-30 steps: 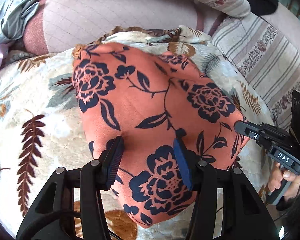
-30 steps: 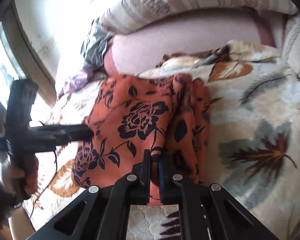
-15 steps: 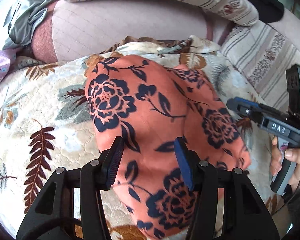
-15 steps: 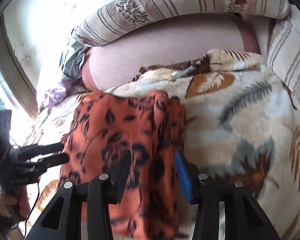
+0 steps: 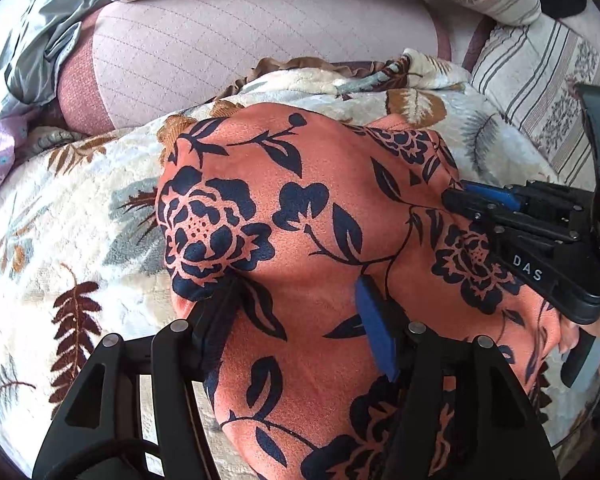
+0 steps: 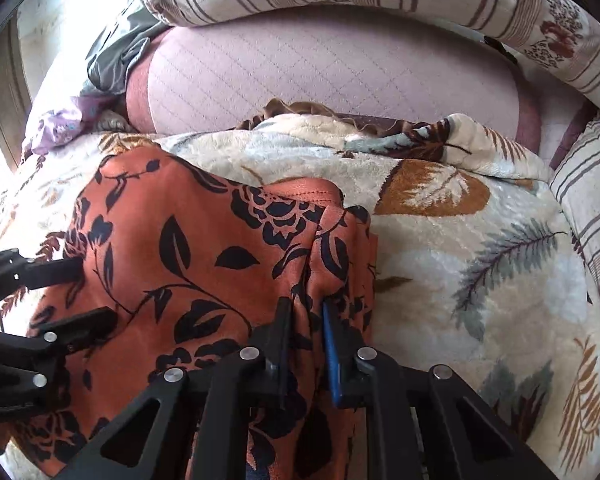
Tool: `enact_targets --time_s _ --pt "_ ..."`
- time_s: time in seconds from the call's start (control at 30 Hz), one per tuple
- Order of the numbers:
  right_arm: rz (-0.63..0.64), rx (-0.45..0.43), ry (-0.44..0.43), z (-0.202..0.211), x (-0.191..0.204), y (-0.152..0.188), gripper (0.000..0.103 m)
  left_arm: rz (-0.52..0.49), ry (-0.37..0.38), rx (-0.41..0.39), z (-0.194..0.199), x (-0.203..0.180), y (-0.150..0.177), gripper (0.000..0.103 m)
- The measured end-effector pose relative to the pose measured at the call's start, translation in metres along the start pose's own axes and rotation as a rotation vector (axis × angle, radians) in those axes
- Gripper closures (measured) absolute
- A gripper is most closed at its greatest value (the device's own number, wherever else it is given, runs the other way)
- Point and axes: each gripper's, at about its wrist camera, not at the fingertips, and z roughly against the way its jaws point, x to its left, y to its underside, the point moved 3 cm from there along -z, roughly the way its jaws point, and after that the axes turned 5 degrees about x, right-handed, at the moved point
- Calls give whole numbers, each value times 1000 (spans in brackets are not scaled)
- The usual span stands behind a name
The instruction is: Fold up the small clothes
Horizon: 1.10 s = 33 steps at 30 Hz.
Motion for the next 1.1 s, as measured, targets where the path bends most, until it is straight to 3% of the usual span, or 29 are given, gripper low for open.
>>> enact_targets --time_s 0.17,0.3,0.43,0.47,0.53,0.67,0.73,0.8,1.1 --pt "13 -15 19 19 0 1 88 97 89 -58 31 11 16 43" --pt "28 -30 32 43 1 15 70 131 94 -92 50 16 32 43" --pt "29 -38 34 58 2 31 58 173 91 -46 38 20 43 41" --pt "28 -30 38 57 2 34 57 177 81 -30 33 19 46 41" --pt "26 -7 41 50 4 40 57 173 66 -12 23 17 50 30" --pt "22 30 37 37 3 46 56 225 126 1 20 24 53 30" --pt "17 24 37 39 1 45 50 235 117 -26 26 30 50 30" --pt "16 20 43 40 -1 44 37 238 110 -49 31 35 45 30" --pt "-9 18 20 38 -4 45 36 261 128 -39 30 47 36 30"
